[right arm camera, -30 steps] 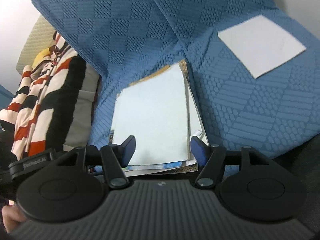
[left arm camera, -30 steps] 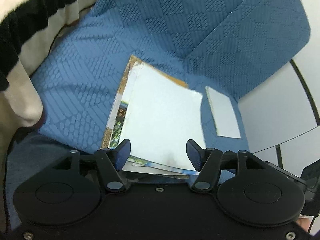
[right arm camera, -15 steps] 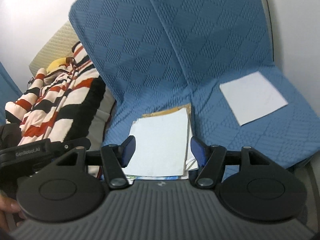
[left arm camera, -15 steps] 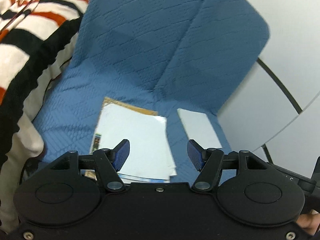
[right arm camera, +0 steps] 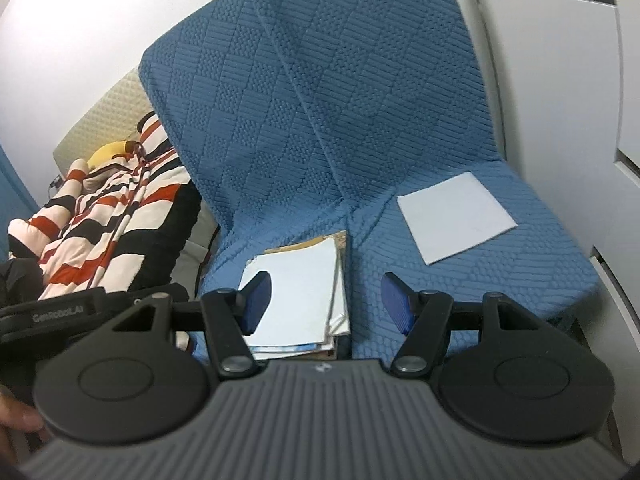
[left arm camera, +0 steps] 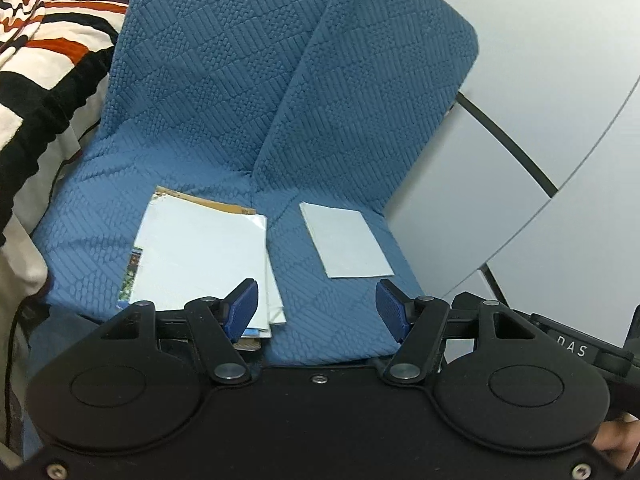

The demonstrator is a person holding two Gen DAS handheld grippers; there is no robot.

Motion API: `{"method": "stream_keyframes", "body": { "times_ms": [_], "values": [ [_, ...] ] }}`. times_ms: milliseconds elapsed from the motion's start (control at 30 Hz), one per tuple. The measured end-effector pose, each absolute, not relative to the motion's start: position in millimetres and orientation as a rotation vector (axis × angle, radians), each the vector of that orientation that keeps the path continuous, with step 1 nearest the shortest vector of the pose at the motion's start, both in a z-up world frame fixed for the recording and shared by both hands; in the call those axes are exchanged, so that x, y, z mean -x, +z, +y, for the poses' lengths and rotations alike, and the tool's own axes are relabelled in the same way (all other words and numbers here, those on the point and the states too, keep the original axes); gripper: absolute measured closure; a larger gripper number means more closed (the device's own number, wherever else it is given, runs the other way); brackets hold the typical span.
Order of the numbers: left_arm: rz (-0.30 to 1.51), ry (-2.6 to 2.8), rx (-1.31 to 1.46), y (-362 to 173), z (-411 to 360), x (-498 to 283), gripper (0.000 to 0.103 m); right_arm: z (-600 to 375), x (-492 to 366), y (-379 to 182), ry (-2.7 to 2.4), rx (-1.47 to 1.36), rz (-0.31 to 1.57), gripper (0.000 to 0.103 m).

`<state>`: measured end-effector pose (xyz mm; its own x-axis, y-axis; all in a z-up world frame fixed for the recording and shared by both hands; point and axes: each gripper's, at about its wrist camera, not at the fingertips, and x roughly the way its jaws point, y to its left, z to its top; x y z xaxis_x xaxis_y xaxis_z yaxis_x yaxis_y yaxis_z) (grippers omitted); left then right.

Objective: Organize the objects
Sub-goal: 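Pull both open grippers back from the stack toward the last white sheet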

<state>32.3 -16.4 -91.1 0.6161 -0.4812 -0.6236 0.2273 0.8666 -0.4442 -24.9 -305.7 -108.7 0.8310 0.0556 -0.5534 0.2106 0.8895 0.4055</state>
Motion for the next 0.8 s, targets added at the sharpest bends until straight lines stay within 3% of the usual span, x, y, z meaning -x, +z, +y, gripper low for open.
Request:
{"method": "stream_keyframes", "body": {
  "times_ms": [400, 667, 800],
  "values": [
    [0.814, -0.485, 0.302, -87.4, -60.8, -8.0, 0.035, -321.7, 59.4, -115.4, -0.152, -0.447, 0.592, 0.039],
    [0.801, -0.499, 0.285, -87.5, -81.1, -5.9, 0.022, -335.8, 71.7, -119.1, -0.186, -0.453, 0.595, 0.039],
    [0.797, -0.505, 0.265, -87.2, -89.9, -4.6, 0.020, -343.0, 74.3, -121.7, -0.199, -0.447, 0.597, 0.039]
  ]
}}
